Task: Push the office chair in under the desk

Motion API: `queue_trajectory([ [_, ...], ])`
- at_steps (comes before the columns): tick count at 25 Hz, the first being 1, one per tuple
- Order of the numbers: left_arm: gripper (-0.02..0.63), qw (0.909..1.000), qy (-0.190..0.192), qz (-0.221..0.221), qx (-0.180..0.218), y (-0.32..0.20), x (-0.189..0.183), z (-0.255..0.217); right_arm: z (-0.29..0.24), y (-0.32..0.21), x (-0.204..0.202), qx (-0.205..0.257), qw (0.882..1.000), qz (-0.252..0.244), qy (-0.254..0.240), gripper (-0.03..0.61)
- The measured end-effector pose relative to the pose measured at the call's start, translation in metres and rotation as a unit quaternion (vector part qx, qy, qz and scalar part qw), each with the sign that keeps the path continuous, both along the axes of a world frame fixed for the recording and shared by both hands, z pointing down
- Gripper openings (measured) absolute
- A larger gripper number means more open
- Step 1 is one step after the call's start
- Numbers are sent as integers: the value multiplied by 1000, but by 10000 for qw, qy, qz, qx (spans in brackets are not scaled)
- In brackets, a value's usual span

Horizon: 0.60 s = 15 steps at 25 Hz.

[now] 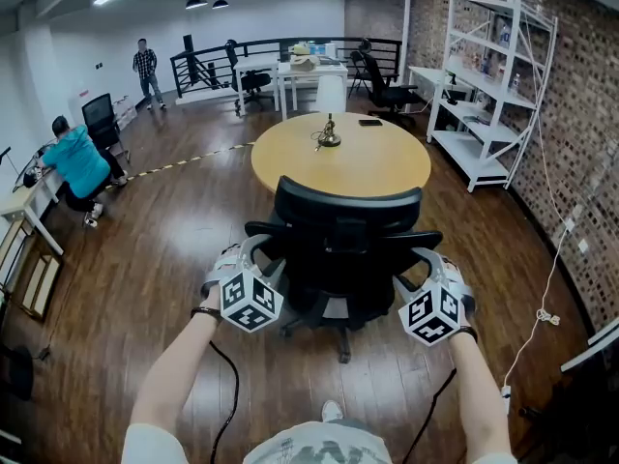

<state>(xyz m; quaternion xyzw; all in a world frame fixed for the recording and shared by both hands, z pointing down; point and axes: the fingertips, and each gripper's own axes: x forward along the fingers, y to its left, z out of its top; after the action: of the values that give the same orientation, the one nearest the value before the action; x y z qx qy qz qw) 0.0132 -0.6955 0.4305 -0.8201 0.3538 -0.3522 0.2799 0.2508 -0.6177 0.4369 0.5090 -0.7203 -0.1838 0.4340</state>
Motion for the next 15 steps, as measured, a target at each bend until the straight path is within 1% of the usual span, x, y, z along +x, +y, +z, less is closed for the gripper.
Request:
queue_trajectory([
  [2, 185, 9998, 208, 56, 15, 18, -2, -5, -4, 12, -13, 93, 9998, -4, -155, 235],
  [5, 152, 9985, 527, 117, -8, 43, -3, -12, -12, 29, -37, 217, 9986, -84, -468, 207],
  [9, 127, 9957, 905, 198, -89, 78, 0, -19, -25, 53, -64, 361, 9951, -160, -912, 174],
  [12, 127, 9934, 1099, 274, -185, 104, -2, -19, -31, 73, -85, 437, 9936, -246, -1013, 151],
  [15, 109, 9916, 1236, 318, -210, 130, -7, -19, -38, 94, -104, 523, 9920, -320, -1107, 132],
])
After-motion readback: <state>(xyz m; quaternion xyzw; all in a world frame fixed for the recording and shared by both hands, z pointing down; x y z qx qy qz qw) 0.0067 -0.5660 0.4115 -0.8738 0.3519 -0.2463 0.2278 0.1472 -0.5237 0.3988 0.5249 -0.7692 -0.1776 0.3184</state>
